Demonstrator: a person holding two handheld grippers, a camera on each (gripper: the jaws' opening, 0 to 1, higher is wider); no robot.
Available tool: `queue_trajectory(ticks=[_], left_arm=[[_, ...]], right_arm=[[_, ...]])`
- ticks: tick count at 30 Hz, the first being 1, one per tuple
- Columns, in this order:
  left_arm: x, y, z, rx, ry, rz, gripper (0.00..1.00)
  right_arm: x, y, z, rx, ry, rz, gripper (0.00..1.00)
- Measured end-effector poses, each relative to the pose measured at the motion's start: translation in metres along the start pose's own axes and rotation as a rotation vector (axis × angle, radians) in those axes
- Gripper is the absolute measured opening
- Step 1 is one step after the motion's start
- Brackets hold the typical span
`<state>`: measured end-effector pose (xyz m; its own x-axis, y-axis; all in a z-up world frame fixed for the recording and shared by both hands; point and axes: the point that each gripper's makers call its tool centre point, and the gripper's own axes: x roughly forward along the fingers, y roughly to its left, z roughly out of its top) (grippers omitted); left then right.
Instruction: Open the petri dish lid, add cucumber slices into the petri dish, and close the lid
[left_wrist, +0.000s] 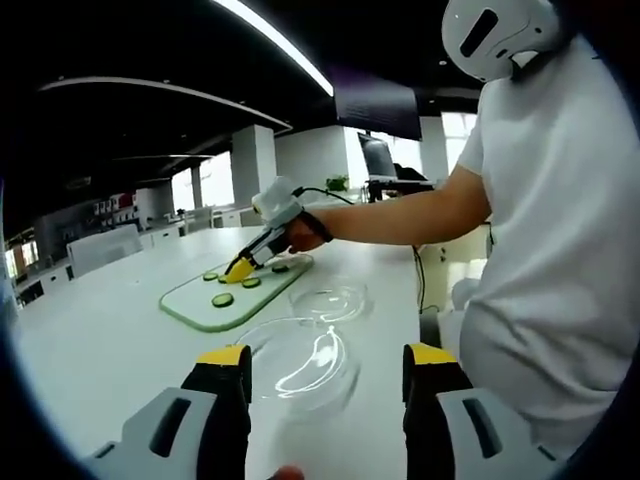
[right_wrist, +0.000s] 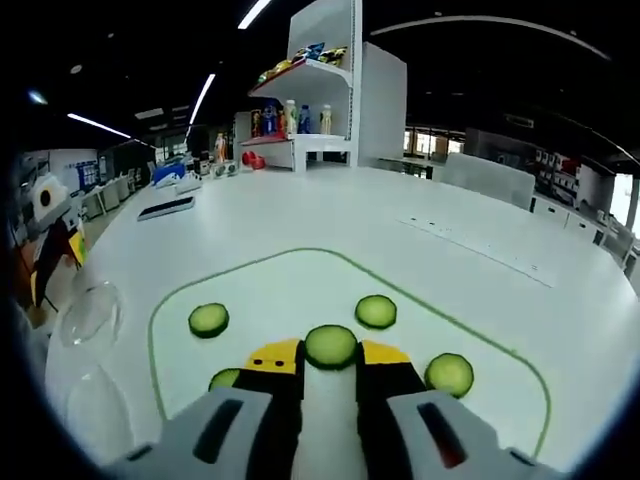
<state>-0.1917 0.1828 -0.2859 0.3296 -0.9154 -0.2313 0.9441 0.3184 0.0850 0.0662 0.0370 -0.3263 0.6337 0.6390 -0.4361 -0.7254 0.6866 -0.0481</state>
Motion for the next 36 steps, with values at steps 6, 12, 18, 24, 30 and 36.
queue_trajectory(ticks=[6,12,18,24,30,36], left_arm=[[0.003,-0.001,-0.003,0.008,0.016,-0.006,0.60],[0.002,0.000,-0.006,0.008,0.024,-0.004,0.60],[0.001,-0.001,-0.006,0.009,0.026,-0.005,0.60],[0.001,-0.001,-0.008,0.013,0.033,-0.003,0.60],[0.002,-0.002,-0.012,0.016,0.045,-0.002,0.60],[0.001,-0.003,-0.012,0.017,0.048,0.000,0.60]], right_arm=[[0.000,0.000,0.000,0.013,-0.001,0.004,0.20],[0.000,-0.001,0.000,0.027,-0.001,0.000,0.20],[0.000,-0.005,0.001,0.054,-0.010,-0.016,0.20],[-0.002,-0.005,0.001,0.061,-0.020,-0.022,0.20],[-0.004,-0.003,0.000,0.049,-0.018,-0.023,0.20],[-0.007,-0.001,0.005,0.039,-0.030,-0.019,0.20]])
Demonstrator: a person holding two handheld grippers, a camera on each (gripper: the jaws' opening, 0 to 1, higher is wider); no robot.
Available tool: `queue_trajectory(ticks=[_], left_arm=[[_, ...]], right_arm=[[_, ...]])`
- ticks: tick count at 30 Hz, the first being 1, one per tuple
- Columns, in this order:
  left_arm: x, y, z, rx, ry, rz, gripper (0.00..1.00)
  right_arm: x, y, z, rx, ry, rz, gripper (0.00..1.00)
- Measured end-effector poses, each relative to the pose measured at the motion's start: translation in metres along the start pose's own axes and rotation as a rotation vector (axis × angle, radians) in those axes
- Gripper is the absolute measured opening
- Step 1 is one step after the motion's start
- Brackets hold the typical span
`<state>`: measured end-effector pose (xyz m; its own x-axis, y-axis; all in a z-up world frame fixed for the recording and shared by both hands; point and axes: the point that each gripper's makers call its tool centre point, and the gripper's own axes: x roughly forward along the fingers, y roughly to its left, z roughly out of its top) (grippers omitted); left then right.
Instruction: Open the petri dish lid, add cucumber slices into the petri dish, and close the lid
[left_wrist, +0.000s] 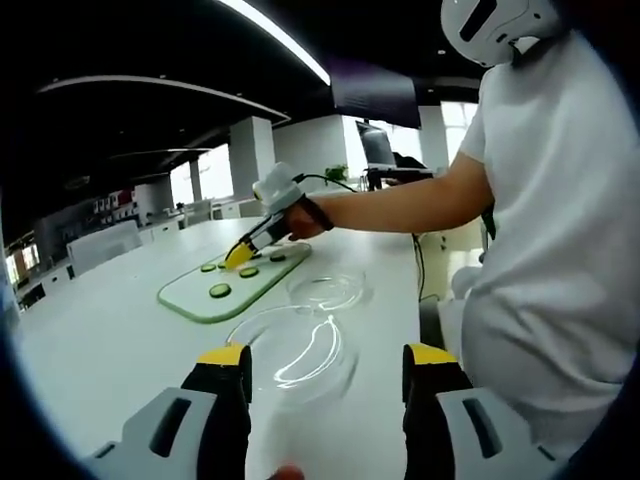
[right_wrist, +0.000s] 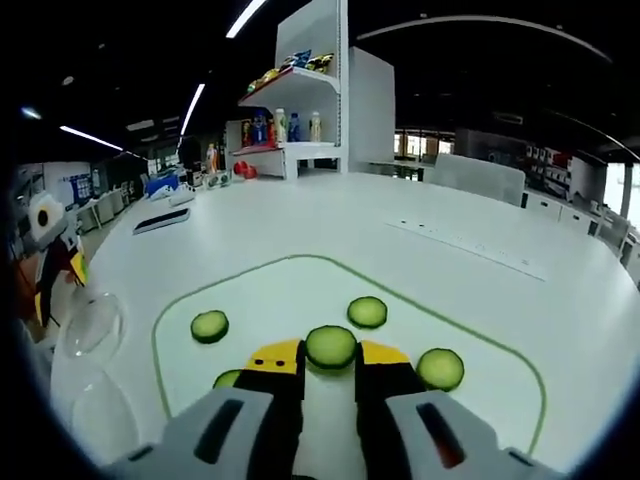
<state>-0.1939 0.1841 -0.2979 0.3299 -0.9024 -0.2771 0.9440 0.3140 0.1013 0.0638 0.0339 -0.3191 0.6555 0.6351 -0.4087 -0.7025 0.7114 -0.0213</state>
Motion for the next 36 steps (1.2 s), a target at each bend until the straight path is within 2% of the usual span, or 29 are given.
queue_trajectory(ticks=[24,36], left_arm=[[0.002,-0.001,0.000,-0.006,-0.003,-0.005,0.60],[0.002,0.000,0.002,-0.008,-0.004,0.000,0.62]], right_arm=[[-0.010,0.006,0.003,-0.029,-0.023,0.017,0.20],[-0.016,0.006,-0.003,-0.045,-0.017,0.033,0.20]])
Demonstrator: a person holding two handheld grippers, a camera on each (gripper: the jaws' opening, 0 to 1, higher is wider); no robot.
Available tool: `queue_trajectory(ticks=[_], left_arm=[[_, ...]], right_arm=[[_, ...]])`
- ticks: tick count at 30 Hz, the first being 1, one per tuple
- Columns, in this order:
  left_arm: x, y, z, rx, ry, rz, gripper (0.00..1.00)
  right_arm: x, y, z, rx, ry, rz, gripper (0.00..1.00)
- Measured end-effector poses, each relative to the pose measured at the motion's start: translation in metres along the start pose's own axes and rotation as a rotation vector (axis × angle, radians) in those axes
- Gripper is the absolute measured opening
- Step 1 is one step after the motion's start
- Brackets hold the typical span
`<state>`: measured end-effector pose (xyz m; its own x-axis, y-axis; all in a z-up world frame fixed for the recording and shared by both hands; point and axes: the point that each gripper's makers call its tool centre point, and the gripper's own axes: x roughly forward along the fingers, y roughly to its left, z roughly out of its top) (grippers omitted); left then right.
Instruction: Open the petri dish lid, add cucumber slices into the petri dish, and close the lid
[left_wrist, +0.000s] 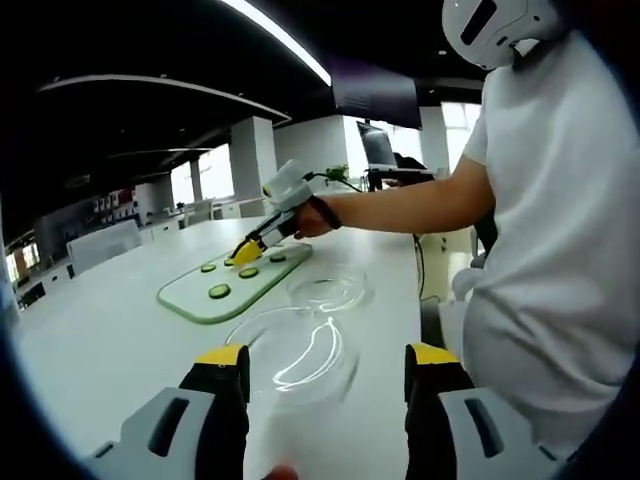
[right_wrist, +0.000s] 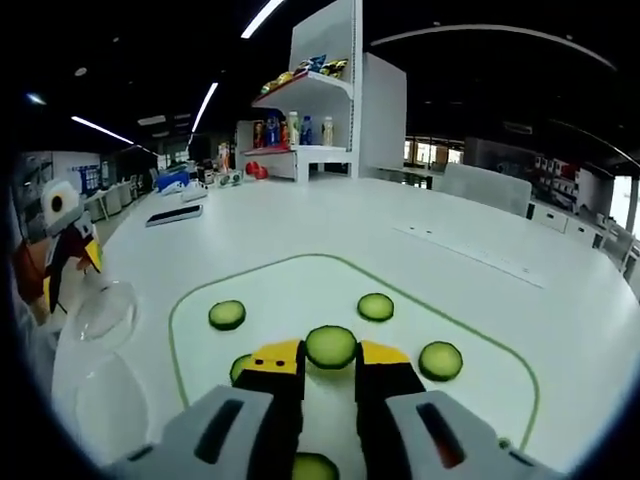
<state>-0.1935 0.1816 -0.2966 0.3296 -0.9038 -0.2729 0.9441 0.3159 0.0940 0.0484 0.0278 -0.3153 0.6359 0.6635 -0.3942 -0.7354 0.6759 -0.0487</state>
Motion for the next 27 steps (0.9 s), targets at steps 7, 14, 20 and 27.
queue_trajectory(ticks=[7,14,20,27], left_arm=[[0.003,0.001,0.000,-0.001,0.000,-0.002,0.62],[0.005,0.004,0.005,0.012,-0.011,0.011,0.62],[0.004,0.005,0.007,0.011,-0.011,0.014,0.62],[0.003,0.006,0.006,0.011,-0.005,0.016,0.62]], right_arm=[[-0.005,0.004,0.000,-0.013,0.005,0.014,0.20],[-0.013,0.011,0.008,-0.039,-0.006,0.036,0.20],[-0.018,0.015,0.011,-0.057,-0.004,0.052,0.20],[-0.022,0.020,0.014,-0.068,-0.012,0.065,0.20]])
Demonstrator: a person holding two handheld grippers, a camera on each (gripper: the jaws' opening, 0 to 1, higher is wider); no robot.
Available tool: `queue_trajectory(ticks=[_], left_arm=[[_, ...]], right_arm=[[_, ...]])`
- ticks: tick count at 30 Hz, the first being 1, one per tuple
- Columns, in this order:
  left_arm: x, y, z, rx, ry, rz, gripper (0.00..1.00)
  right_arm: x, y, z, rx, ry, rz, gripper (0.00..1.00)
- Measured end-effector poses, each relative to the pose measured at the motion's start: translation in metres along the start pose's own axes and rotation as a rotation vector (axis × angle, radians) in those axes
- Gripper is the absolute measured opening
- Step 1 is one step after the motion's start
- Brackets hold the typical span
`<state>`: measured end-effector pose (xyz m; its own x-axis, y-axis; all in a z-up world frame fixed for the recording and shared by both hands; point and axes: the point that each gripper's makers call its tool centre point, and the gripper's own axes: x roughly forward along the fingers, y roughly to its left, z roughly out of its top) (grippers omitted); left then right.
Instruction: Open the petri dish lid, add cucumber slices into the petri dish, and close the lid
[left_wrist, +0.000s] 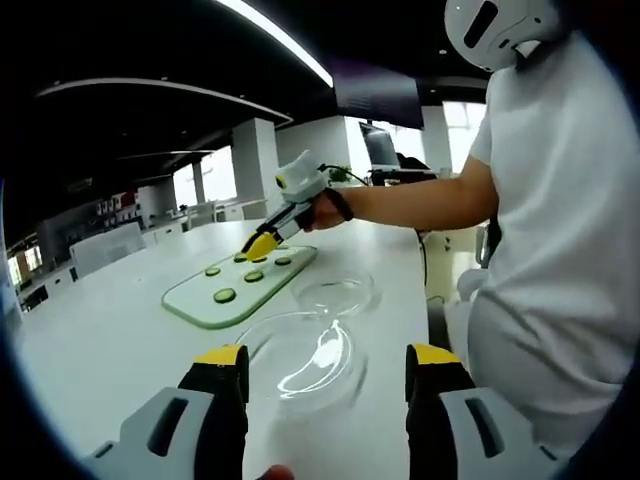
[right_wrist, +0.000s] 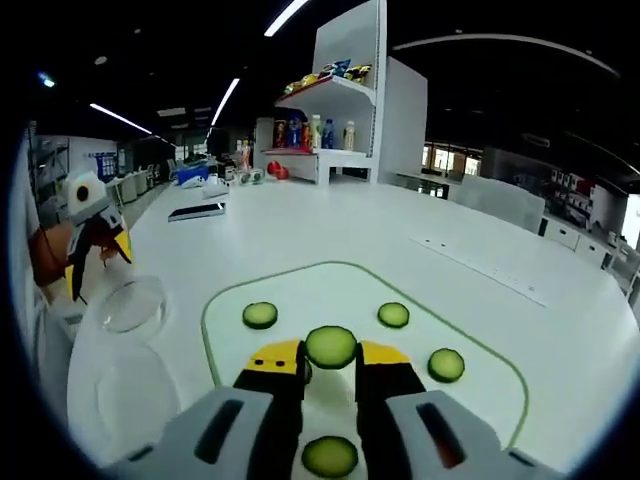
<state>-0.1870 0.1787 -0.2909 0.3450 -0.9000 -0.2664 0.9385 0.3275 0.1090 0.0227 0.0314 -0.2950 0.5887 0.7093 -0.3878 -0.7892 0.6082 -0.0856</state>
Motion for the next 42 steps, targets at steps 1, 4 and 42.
queue_trajectory(ticks=[1,4,42], left_arm=[[0.000,0.000,0.000,-0.001,-0.001,0.000,0.62],[0.000,0.000,0.000,0.002,0.003,-0.002,0.62],[-0.001,-0.002,-0.001,-0.002,0.002,0.003,0.63]], right_arm=[[-0.002,0.000,0.000,-0.002,0.000,0.001,0.20],[-0.006,0.002,0.000,-0.006,-0.004,0.004,0.20],[-0.033,0.055,-0.003,-0.137,-0.007,0.192,0.20]])
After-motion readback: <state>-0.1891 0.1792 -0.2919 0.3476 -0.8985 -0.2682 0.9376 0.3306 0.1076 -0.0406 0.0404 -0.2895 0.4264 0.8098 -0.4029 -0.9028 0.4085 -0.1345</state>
